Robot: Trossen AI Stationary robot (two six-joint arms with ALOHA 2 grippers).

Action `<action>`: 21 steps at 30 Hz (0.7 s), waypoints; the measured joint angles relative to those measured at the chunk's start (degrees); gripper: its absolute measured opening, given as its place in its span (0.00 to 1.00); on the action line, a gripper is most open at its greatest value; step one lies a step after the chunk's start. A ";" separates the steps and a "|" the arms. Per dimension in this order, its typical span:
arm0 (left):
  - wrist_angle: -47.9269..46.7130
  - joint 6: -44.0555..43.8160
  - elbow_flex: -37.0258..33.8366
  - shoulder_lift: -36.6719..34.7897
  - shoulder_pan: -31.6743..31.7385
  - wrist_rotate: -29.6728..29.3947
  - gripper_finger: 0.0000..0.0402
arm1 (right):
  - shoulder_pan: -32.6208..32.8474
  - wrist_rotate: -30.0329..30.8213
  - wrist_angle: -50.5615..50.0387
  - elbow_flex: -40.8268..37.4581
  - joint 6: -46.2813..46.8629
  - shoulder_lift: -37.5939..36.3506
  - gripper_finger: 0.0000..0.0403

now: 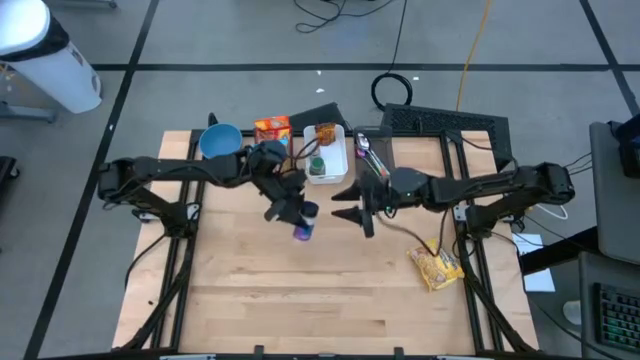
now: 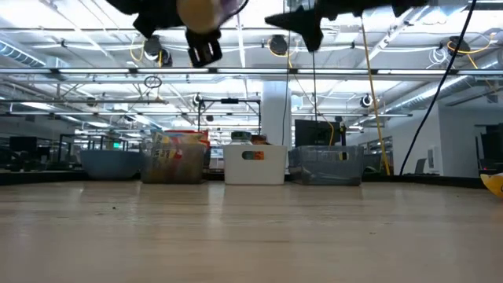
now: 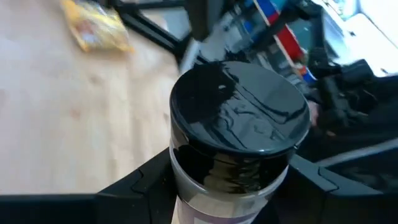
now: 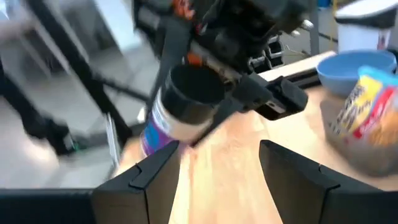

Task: Pick & Place Food Item
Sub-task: Put the black seasoning bottle into the white bin

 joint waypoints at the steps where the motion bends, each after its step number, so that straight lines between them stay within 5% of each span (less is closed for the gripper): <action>1: -2.03 -0.40 0.99 -0.03 -0.28 0.83 0.54 | 0.49 0.01 -2.87 1.82 -3.18 0.01 0.53; 7: -8.91 -6.82 5.10 0.04 -2.24 2.30 0.54 | 3.04 -0.02 -18.35 11.92 -19.64 -0.04 0.53; 11: -9.42 -12.84 6.68 0.07 -4.51 2.48 0.54 | 4.04 -1.66 -19.65 15.94 -24.97 -0.04 0.53; 21: -8.15 -25.04 11.66 0.48 -9.62 2.25 0.54 | 4.26 -13.27 -21.43 18.20 -26.50 0.02 0.53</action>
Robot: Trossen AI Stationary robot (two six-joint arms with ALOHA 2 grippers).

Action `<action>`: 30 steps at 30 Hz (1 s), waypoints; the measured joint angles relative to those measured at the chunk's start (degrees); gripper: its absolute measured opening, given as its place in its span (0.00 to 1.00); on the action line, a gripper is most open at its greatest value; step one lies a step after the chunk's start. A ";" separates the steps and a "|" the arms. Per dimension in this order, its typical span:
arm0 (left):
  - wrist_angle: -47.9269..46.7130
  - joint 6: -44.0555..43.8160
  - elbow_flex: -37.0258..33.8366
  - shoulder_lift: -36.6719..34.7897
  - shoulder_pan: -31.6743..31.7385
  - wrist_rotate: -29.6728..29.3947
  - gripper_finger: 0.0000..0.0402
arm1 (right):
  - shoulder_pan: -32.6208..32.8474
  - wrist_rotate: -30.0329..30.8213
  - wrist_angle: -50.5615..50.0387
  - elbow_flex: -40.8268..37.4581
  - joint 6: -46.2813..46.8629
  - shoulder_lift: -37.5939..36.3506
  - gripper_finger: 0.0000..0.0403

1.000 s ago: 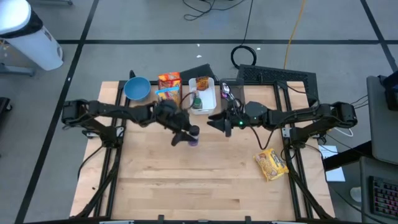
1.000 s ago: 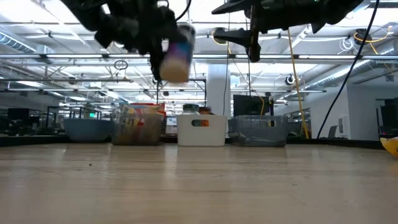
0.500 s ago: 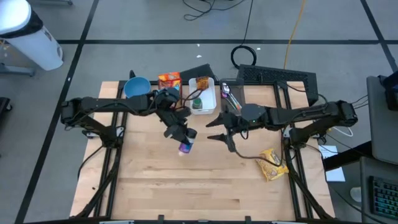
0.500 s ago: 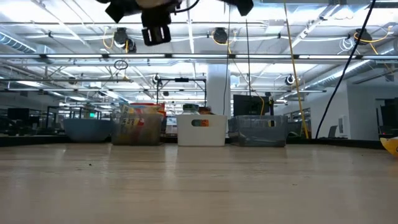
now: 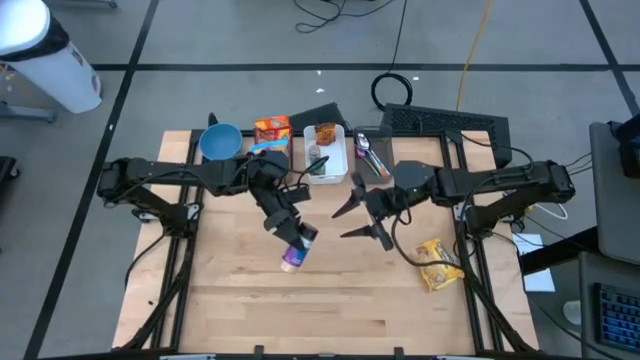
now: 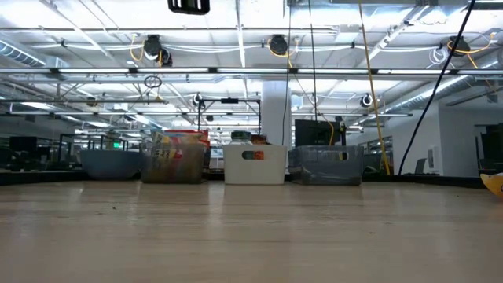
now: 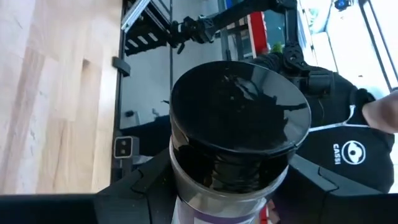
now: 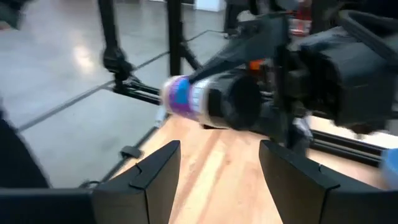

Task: Pick & Place Food Item
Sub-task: Put the black seasoning bottle into the white bin

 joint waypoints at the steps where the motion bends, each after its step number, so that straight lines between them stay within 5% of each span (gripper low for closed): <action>1: -0.21 -0.67 0.15 0.04 -0.16 -0.18 0.54 | 0.01 -0.49 0.01 0.00 0.44 0.00 0.53; 8: 0.70 -4.67 0.22 0.09 -0.26 -3.06 0.54 | -1.25 -0.21 -0.13 0.00 5.36 0.00 0.55; 17: 3.15 -7.18 0.23 0.14 -0.13 -4.62 0.54 | -4.87 -3.36 0.71 0.00 12.66 0.00 0.73; 23: 4.06 -0.87 0.31 1.64 0.73 -10.17 0.54 | -6.76 -3.34 2.85 -1.09 21.65 0.27 0.82; 30: -0.26 10.02 0.29 1.81 2.32 -19.09 0.54 | -7.55 -3.17 18.46 -10.56 35.18 0.55 0.81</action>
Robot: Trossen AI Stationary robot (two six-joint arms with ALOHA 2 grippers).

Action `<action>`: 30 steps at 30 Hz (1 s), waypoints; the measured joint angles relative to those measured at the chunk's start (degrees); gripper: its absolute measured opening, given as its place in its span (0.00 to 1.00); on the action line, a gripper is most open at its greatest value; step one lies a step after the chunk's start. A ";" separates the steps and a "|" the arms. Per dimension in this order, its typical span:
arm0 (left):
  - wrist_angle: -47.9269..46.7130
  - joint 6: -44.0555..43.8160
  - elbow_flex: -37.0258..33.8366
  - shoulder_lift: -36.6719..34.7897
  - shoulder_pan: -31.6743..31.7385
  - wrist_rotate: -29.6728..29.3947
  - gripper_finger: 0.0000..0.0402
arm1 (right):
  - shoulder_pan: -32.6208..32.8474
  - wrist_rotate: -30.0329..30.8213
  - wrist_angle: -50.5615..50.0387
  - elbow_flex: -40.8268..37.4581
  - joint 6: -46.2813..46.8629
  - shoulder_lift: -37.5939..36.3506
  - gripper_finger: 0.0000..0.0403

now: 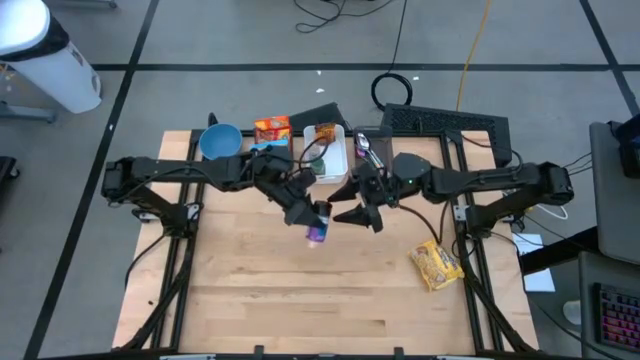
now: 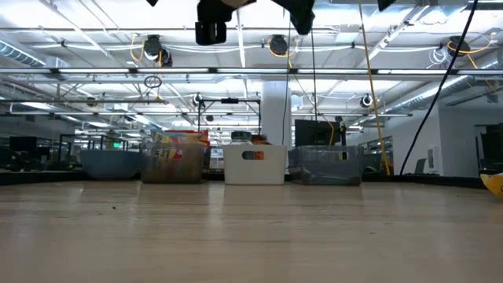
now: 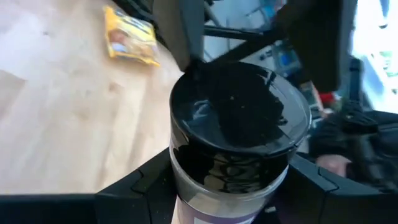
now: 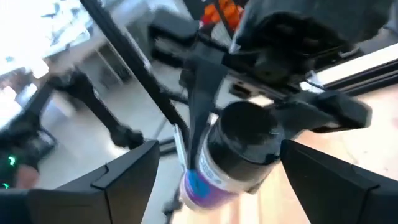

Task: Pick & Place Food Item
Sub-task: Put the black seasoning bottle into the white bin

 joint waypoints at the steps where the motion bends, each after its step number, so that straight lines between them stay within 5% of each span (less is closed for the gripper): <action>1: -0.31 0.82 0.00 0.02 0.20 -0.74 0.54 | -0.01 0.47 2.53 -1.43 1.76 -0.01 0.81; 6: -0.49 4.28 0.00 -0.02 0.53 -5.12 0.54 | -0.02 4.67 9.23 -5.80 7.34 -0.04 0.81; 15: -0.07 7.48 0.00 -0.02 0.52 -9.37 0.54 | 0.04 13.29 9.46 -6.14 4.21 -0.07 0.81; 30: 3.26 8.94 -0.02 -0.02 0.66 -13.56 0.54 | -0.44 14.83 12.89 -6.18 3.72 2.14 0.81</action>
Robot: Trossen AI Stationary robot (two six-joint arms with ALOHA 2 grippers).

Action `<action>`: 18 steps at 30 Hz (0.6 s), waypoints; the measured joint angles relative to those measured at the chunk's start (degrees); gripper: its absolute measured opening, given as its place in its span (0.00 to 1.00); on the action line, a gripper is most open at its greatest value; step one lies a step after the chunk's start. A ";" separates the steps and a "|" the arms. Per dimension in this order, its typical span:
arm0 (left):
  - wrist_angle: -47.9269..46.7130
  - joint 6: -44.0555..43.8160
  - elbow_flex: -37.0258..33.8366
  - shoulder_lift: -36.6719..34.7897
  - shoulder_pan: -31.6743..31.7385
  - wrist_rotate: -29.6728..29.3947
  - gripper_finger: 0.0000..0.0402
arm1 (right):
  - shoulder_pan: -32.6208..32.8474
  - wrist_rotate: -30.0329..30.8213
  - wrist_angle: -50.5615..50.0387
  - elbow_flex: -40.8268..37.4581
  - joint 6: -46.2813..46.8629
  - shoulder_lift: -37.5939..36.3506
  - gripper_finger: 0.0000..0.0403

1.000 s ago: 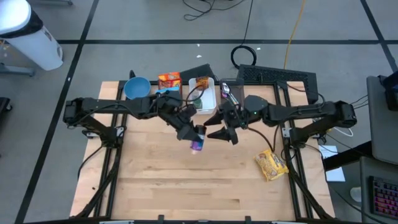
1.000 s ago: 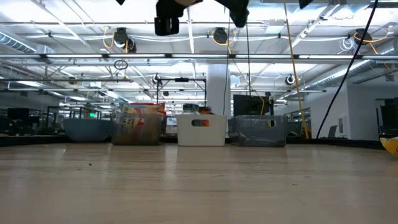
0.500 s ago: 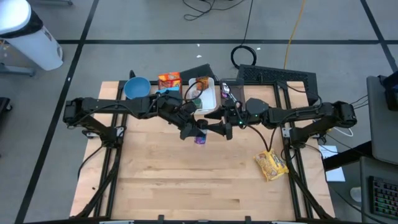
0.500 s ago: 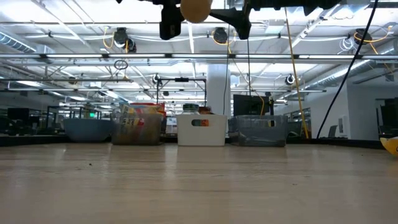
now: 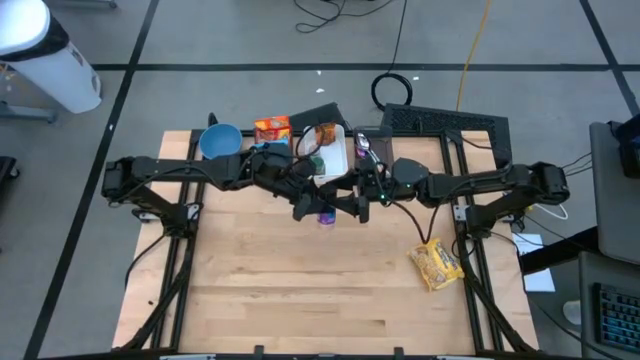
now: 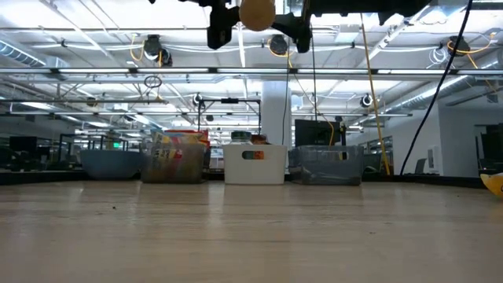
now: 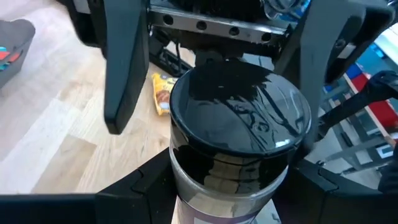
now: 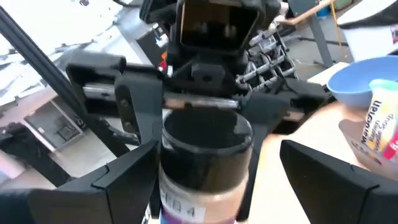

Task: Pick & Place Food Item
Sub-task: Put the black seasoning bottle into the white bin

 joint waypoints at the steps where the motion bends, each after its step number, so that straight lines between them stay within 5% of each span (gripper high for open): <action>1: 0.15 0.19 0.00 0.02 -0.02 -0.01 0.54 | 0.00 0.07 1.01 -0.02 0.17 0.27 0.81; 18: 1.02 0.60 -0.05 0.52 -0.07 -0.30 0.54 | -0.02 -1.21 4.99 0.02 1.67 2.21 0.79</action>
